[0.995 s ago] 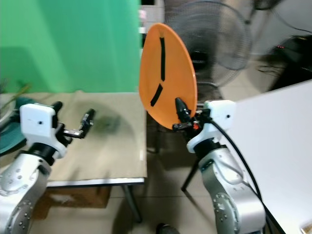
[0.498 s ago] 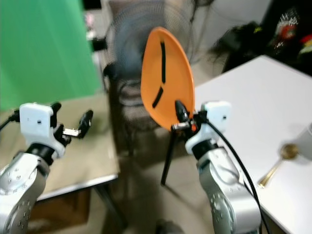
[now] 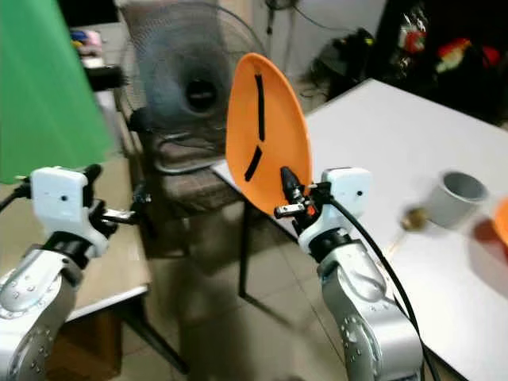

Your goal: Setting the table

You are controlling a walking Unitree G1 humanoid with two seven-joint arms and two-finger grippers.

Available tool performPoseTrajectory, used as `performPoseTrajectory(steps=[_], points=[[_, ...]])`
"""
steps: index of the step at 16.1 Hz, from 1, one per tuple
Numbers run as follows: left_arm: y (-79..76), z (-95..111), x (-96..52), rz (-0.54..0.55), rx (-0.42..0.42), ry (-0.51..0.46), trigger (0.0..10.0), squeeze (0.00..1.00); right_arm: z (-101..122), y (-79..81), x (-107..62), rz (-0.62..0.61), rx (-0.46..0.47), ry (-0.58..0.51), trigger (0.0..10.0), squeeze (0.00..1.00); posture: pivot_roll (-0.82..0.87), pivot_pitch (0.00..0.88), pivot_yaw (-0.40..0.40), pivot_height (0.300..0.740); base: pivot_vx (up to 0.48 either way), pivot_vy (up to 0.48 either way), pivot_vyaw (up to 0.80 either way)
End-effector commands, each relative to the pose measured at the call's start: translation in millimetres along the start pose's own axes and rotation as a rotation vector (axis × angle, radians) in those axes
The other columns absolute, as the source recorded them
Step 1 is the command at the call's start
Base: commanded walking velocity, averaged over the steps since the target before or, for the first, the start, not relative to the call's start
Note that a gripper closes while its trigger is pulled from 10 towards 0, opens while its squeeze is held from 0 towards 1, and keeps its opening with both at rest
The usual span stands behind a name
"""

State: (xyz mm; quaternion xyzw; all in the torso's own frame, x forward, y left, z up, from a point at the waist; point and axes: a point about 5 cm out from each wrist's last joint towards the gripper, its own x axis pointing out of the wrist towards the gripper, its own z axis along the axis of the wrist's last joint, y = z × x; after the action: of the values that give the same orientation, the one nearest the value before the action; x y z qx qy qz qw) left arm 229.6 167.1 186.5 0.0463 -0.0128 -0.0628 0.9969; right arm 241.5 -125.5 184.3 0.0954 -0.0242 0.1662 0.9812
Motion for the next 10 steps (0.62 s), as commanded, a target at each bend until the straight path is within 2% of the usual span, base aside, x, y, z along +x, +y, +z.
performPoseTrajectory(steps=[1, 4, 5, 8, 10], points=[[-5.2, 3.6, 2.4, -0.021, 0.001, -0.016, 10.0, 0.00, 8.7, -2.4, -2.5, -0.015, -0.015, -0.038, 10.0, 0.00, -0.07, 0.000, 0.010, 0.740, 0.000, 0.000, -0.80], [-6.3, 3.0, 2.9, -0.027, -0.004, -0.017, 10.0, 0.00, 6.8, -2.8, -5.4, -0.036, -0.011, -0.026, 10.0, 0.00, -0.08, 0.000, 0.009, 0.740, 0.000, 0.373, -0.80], [-6.2, 3.0, 3.5, -0.024, 0.004, -0.015, 10.0, 0.00, 6.4, -2.8, -5.9, -0.041, -0.010, -0.025, 10.0, 0.00, -0.08, 0.000, 0.009, 0.740, 0.000, 0.000, -0.80], [-8.4, 2.0, 5.7, -0.038, 0.033, -0.010, 10.0, 0.00, 6.1, -3.1, -6.6, -0.052, -0.011, -0.021, 10.0, 0.00, -0.08, 0.000, 0.011, 0.740, 0.000, -0.410, -0.80], [-8.4, 1.1, 6.0, -0.036, 0.000, -0.004, 10.0, 0.00, 5.9, -3.5, -6.9, -0.058, -0.011, -0.019, 10.0, 0.00, -0.08, 0.000, 0.010, 0.740, 0.000, 0.000, -0.80]])
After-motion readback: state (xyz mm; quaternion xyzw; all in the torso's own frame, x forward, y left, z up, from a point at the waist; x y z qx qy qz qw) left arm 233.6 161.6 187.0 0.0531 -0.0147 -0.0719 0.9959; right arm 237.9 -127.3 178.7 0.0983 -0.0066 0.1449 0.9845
